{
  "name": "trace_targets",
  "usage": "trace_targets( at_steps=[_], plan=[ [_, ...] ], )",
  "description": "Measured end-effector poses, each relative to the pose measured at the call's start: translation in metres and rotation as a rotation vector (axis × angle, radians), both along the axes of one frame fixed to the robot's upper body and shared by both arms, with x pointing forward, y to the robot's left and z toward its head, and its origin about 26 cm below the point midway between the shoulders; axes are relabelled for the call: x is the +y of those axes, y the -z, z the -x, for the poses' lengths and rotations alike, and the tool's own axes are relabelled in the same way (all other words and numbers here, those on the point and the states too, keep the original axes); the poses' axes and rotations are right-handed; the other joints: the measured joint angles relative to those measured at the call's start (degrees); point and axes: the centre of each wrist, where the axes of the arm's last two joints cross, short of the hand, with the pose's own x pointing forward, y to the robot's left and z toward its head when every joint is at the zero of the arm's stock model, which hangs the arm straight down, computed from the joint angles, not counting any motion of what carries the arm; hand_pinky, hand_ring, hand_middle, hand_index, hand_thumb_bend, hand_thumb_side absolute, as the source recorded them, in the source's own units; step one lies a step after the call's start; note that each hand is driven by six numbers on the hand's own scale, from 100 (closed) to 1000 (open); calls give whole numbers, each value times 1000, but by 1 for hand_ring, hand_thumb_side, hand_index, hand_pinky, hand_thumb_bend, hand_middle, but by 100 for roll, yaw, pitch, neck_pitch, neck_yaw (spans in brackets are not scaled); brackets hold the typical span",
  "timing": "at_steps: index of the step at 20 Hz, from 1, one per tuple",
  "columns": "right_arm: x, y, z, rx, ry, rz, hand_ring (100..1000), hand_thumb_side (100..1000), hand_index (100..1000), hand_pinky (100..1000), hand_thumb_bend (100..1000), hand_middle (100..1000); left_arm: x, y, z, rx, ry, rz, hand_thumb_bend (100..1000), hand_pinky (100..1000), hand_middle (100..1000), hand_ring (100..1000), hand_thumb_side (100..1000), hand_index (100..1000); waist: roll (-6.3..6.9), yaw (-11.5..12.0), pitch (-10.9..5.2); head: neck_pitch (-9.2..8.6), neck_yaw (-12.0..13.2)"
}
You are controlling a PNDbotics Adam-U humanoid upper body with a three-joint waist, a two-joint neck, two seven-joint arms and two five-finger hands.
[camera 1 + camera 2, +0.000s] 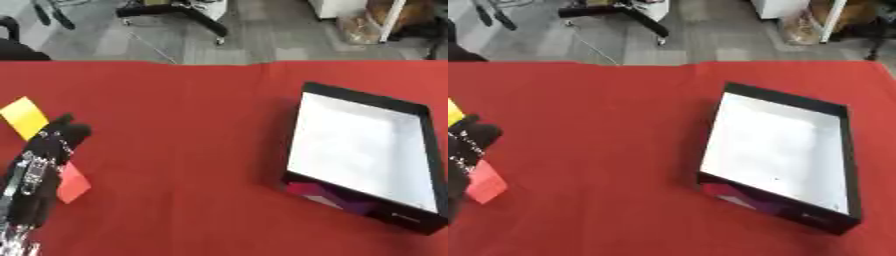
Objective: Pick up the objects with one hand, pass them to the other hand, and then place them into the box on the other side of the table.
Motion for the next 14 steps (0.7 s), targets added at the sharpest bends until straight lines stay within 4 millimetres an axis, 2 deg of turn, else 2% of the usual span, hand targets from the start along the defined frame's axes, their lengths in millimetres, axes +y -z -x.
trace_targets(
  at_steps=[4,10,14],
  plan=[
    [-2,1,2,1,7,4,1000,636,992,909,100,1000,7,-10,-1,-25,-20,-1,370,1000,735,847,684,920,28,-18,0,5,-28],
    [-5,0,4,-6,11,23,1000,633,992,913,100,1000,25,-40,0,-101,-45,-85,379,1000,737,845,639,913,66,-45,0,40,-25],
    [-7,-2,6,-13,5,45,1000,625,990,913,100,1000,51,-75,-3,-148,-67,-225,386,1000,736,842,609,907,100,-63,0,40,68]
  ],
)
